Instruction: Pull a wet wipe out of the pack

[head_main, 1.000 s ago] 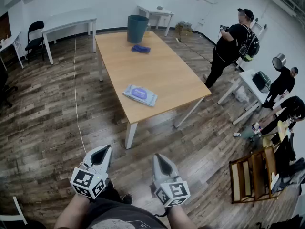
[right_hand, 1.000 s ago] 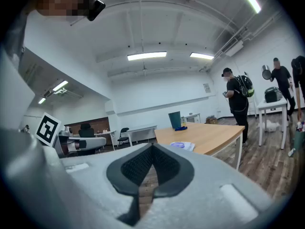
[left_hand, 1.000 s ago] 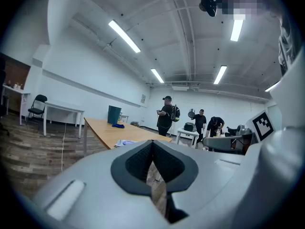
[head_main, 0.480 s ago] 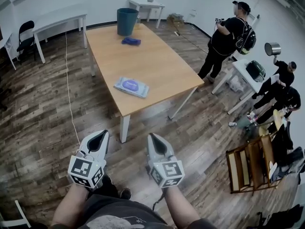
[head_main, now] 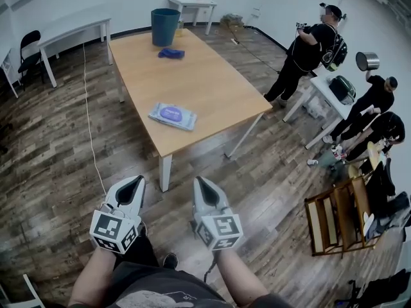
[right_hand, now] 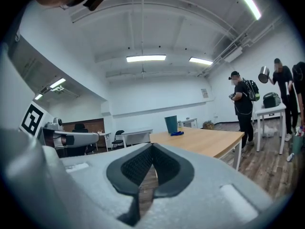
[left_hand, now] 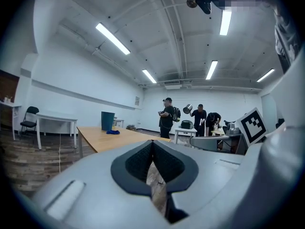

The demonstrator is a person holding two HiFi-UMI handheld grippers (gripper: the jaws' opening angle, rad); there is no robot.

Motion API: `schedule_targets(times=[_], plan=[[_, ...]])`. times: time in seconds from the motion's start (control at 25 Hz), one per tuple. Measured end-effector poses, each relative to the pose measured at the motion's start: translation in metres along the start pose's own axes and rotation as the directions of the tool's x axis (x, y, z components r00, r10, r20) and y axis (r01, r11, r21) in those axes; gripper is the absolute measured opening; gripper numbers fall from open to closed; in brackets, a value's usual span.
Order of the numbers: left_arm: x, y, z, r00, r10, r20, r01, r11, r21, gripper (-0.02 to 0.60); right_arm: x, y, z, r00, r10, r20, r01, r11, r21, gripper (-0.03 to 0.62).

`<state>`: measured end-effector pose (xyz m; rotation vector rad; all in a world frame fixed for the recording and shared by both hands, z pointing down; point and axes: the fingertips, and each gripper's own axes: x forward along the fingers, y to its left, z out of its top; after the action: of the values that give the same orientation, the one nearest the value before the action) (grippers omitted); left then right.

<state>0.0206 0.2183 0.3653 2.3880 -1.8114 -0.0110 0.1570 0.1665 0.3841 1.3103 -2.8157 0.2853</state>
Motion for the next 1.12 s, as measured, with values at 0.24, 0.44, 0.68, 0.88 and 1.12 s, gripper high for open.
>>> schedule_targets(times=[0.24, 0.44, 0.68, 0.88, 1.12], plan=[[0.039, 0.023, 0.0, 0.999, -0.042, -0.004, 0.041, 0.999, -0.022, 0.018, 0.034, -0.022, -0.001, 0.998, -0.064, -0.02, 0.064, 0.998, -0.021, -0.011], [0.077, 0.054, 0.002, 0.996, -0.085, -0.02, 0.085, 0.996, -0.022, 0.018, 0.081, -0.026, 0.0, 0.995, -0.092, -0.03, 0.089, 0.994, -0.07, -0.011], [0.114, 0.1, 0.004, 0.992, -0.12, -0.045, 0.12, 0.993, -0.014, 0.018, 0.141, -0.023, -0.007, 0.992, -0.097, -0.077, 0.092, 0.994, -0.06, -0.011], [0.134, 0.133, -0.005, 0.985, -0.155, -0.073, 0.153, 0.988, -0.034, 0.018, 0.177, -0.02, -0.02, 0.983, -0.128, -0.13, 0.119, 0.99, -0.077, -0.009], [0.154, 0.159, -0.02, 0.972, -0.208, -0.112, 0.205, 0.978, -0.038, 0.018, 0.204, -0.015, -0.033, 0.973, -0.156, -0.172, 0.144, 0.986, -0.079, -0.011]])
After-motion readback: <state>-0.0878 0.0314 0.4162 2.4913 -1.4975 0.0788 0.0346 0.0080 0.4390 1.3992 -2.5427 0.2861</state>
